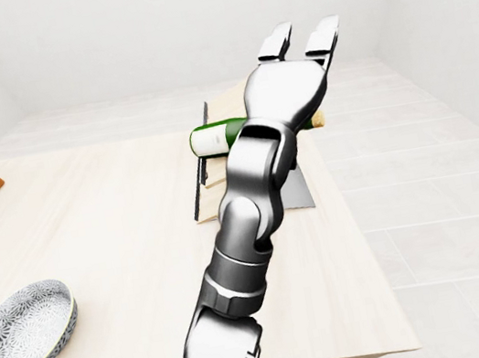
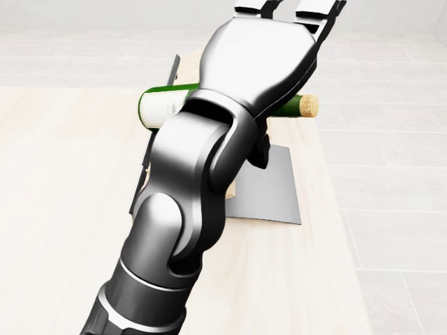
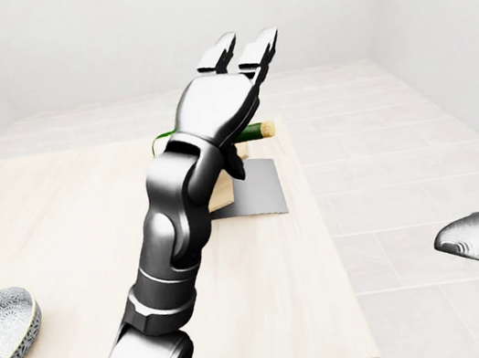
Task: Put the wine bottle on the wine rack.
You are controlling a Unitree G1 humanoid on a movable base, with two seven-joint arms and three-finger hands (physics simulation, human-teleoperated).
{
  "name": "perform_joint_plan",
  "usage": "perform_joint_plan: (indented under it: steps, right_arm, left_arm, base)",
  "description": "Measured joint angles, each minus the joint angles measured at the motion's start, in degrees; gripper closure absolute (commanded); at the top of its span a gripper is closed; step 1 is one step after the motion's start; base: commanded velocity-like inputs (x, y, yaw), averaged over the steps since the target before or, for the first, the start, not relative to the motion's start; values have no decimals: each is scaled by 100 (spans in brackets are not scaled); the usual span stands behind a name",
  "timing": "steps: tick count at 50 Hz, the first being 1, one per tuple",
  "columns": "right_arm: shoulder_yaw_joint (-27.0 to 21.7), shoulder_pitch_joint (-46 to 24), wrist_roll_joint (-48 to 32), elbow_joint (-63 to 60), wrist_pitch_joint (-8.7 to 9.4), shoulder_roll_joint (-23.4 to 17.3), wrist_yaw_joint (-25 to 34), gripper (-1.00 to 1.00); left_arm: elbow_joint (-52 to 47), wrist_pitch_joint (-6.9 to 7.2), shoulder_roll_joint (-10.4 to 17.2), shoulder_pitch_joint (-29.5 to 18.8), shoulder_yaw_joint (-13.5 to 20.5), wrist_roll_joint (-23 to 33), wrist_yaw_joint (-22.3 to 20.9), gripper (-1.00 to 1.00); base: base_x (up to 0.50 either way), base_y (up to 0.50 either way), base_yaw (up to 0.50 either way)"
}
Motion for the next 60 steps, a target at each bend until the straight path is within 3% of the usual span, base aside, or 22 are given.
perform_joint_plan:
  steps: [25,46,60]
  right_arm:
    - [-61,12,52,0,0,-41,0,-100]
    - [-462,-106,618,1,0,-341,0,-100]
    - [-1160,-663,1753,1,0,-737,0,-100]
  left_arm:
    - [-1122,0,-232,210,31,871,-1246,-100]
    - [-2083,0,-329,90,173,1344,-1265,-100]
    - [-2626,0,-350,5,241,1529,-1265,-100]
  base:
    - [0,0,0]
    - [0,0,0]
    - [0,0,0]
